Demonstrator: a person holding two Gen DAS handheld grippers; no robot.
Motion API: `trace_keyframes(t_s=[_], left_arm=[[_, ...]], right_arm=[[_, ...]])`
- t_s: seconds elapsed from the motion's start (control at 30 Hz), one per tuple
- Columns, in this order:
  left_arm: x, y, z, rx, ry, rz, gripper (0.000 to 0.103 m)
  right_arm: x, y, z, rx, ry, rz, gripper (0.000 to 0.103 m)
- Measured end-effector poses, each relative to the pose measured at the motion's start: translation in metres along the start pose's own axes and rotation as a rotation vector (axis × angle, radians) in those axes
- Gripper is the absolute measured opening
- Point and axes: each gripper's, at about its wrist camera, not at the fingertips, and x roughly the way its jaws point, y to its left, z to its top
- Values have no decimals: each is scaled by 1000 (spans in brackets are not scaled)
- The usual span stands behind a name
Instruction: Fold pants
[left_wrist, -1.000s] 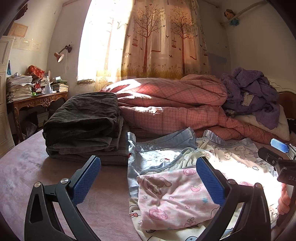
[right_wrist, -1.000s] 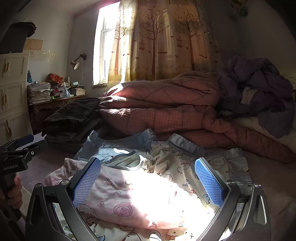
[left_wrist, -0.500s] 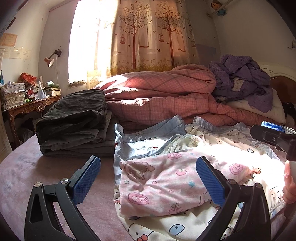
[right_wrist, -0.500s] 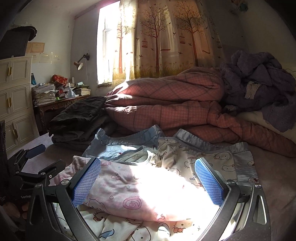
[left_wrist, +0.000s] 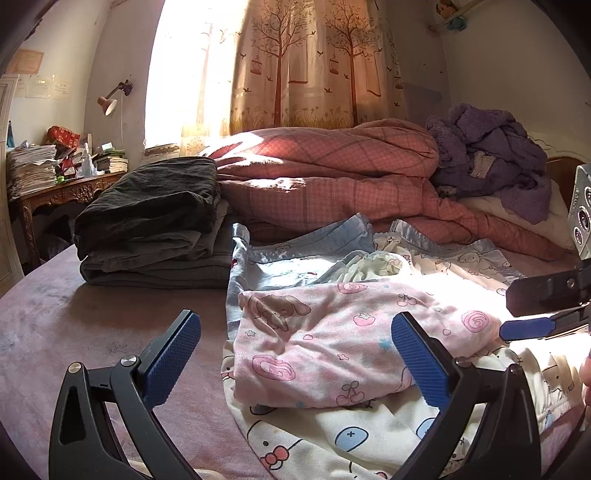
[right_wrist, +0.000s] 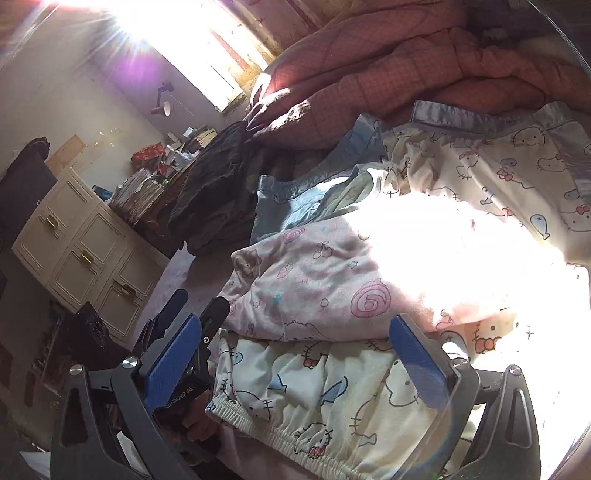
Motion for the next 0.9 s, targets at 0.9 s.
trace_keyframes(t_s=[0.9], left_arm=[[-16,38,21,-147,-47,16,102]], right_arm=[[83,9,20,76,162,-104,102]])
